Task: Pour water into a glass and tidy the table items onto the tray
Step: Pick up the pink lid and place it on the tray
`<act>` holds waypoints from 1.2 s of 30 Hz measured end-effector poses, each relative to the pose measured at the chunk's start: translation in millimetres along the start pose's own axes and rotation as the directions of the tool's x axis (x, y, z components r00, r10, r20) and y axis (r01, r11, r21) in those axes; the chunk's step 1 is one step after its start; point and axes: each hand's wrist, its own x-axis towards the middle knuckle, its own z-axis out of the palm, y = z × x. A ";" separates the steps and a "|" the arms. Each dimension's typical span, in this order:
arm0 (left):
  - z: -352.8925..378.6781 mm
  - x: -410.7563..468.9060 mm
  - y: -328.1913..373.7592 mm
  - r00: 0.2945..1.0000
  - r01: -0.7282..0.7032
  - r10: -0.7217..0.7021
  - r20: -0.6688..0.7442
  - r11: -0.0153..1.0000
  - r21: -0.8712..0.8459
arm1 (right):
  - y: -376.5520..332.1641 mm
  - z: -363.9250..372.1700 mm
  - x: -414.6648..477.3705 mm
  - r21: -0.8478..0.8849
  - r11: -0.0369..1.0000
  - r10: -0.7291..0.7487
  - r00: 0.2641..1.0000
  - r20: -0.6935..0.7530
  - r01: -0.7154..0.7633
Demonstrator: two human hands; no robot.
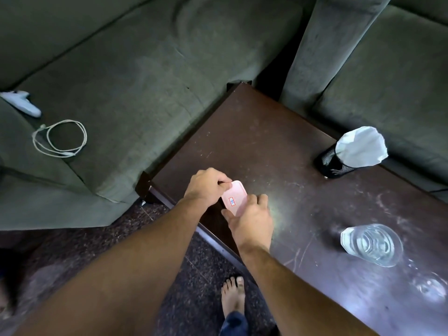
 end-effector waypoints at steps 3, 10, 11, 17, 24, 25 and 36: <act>-2.0 4.6 1.4 0.999 0.015 -0.014 0.048 1.000 -0.015 | 1.5 4.1 -3.1 0.032 0.999 0.003 1.000 0.011 -0.003; -0.5 6.4 5.0 0.988 0.118 -0.104 0.116 0.986 -0.121 | 0.4 3.9 0.9 0.061 0.998 0.007 0.999 0.044 -0.010; -0.8 5.6 7.0 0.988 0.120 -0.108 0.112 0.987 -0.108 | -0.5 0.5 2.5 0.066 0.998 0.020 0.998 0.067 -0.025; -10.4 -19.8 42.6 0.992 0.128 -0.121 0.045 0.966 -0.223 | 17.9 -48.9 15.1 0.078 0.991 -0.111 0.992 0.055 0.106; -47.2 -56.0 184.1 0.978 -0.204 0.192 -0.082 0.962 -0.182 | 91.7 -200.7 32.7 0.181 0.908 -0.348 0.920 -0.181 0.379; -42.0 -61.0 211.7 0.971 -0.235 0.221 -0.095 0.953 -0.190 | 109.7 -226.9 32.7 0.175 0.912 -0.336 0.921 -0.196 0.370; 197.8 -235.1 519.9 0.855 -0.476 0.513 0.080 0.836 -0.274 | 448.8 -477.7 -90.1 -0.113 0.989 -0.113 0.980 -0.163 0.095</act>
